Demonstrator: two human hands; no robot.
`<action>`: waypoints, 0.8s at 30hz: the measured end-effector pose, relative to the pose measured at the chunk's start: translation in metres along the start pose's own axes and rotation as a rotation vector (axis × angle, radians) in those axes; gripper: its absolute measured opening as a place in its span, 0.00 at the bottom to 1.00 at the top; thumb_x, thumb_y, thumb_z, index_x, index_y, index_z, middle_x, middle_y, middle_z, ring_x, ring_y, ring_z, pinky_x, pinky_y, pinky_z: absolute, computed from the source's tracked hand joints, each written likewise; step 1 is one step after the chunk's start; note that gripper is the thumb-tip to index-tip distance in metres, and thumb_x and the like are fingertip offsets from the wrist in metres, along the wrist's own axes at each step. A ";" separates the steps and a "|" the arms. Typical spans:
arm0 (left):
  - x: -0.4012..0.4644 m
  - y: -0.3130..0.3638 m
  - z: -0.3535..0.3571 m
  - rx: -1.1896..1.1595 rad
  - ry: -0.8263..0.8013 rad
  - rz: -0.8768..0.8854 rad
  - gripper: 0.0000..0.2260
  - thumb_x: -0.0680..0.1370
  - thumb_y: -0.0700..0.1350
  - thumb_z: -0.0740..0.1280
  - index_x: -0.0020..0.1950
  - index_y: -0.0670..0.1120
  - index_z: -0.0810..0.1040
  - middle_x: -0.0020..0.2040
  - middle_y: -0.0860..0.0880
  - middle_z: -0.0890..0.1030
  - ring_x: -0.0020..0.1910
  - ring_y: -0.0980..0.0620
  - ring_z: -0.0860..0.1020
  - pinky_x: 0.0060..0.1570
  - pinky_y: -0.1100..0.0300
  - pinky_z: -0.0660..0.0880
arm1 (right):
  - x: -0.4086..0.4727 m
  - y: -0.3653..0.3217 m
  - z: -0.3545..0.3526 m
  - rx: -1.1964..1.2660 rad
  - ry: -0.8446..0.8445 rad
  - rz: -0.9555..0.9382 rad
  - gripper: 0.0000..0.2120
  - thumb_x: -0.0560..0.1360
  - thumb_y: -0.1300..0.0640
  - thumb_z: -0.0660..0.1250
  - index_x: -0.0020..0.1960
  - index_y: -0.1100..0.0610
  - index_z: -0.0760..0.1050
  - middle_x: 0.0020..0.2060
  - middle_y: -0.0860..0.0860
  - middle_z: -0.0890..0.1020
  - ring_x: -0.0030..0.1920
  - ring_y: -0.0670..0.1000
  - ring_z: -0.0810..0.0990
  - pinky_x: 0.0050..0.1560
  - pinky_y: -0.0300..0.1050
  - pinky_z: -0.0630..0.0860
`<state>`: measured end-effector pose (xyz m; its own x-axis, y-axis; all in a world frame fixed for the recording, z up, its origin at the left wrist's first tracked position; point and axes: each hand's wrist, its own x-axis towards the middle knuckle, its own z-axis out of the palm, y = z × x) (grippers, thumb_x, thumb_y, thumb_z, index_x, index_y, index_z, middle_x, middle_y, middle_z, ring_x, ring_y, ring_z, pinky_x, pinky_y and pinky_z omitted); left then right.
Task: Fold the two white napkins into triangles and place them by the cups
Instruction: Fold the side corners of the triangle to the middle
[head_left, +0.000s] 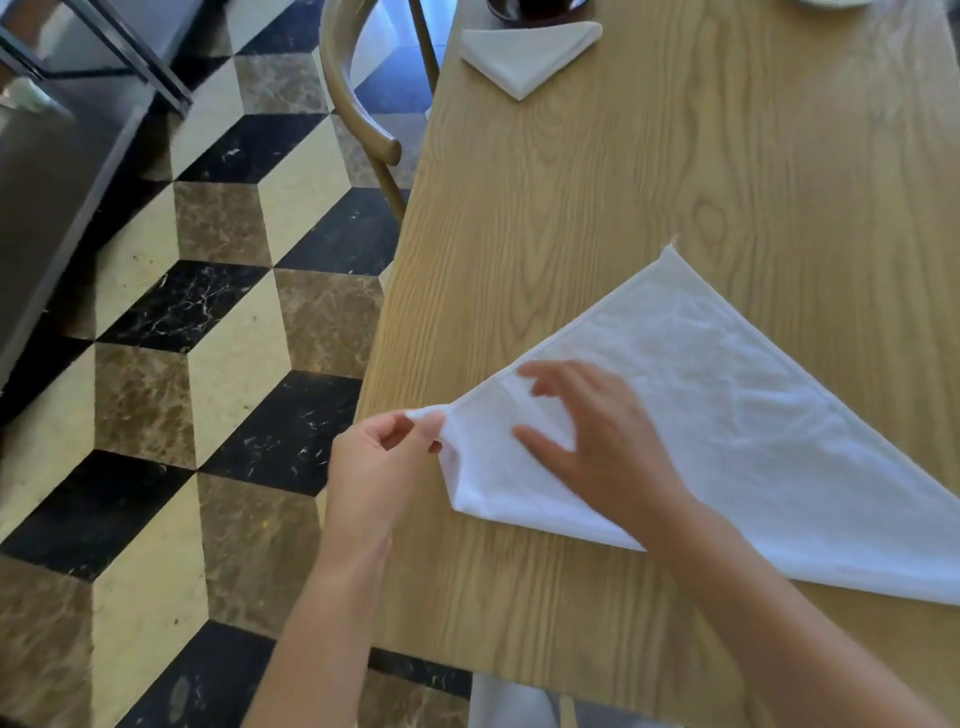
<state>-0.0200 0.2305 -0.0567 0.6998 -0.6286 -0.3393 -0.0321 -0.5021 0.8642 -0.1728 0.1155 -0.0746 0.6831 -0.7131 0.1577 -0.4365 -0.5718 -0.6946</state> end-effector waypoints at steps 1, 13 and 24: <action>-0.001 0.007 0.011 -0.022 -0.039 -0.001 0.06 0.75 0.46 0.68 0.42 0.51 0.85 0.39 0.53 0.85 0.40 0.61 0.81 0.35 0.75 0.71 | 0.002 -0.010 0.001 0.023 -0.023 -0.036 0.16 0.71 0.50 0.70 0.56 0.53 0.76 0.44 0.45 0.80 0.47 0.49 0.78 0.51 0.48 0.71; 0.005 0.048 0.078 -0.101 -0.332 0.086 0.17 0.79 0.55 0.55 0.50 0.53 0.83 0.49 0.58 0.84 0.48 0.62 0.79 0.46 0.63 0.70 | 0.014 0.022 -0.023 0.197 0.197 0.202 0.04 0.72 0.56 0.71 0.41 0.52 0.76 0.33 0.41 0.79 0.36 0.43 0.78 0.41 0.35 0.73; 0.077 0.028 0.100 0.333 -0.256 0.264 0.06 0.77 0.45 0.65 0.44 0.49 0.82 0.41 0.56 0.82 0.44 0.55 0.79 0.57 0.45 0.73 | 0.077 0.097 -0.068 0.354 0.167 0.650 0.03 0.70 0.65 0.68 0.39 0.60 0.79 0.29 0.47 0.77 0.24 0.36 0.71 0.31 0.30 0.69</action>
<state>-0.0384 0.1083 -0.0961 0.4410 -0.8646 -0.2410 -0.4403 -0.4424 0.7813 -0.2024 -0.0224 -0.0823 0.2426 -0.9301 -0.2757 -0.4878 0.1287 -0.8634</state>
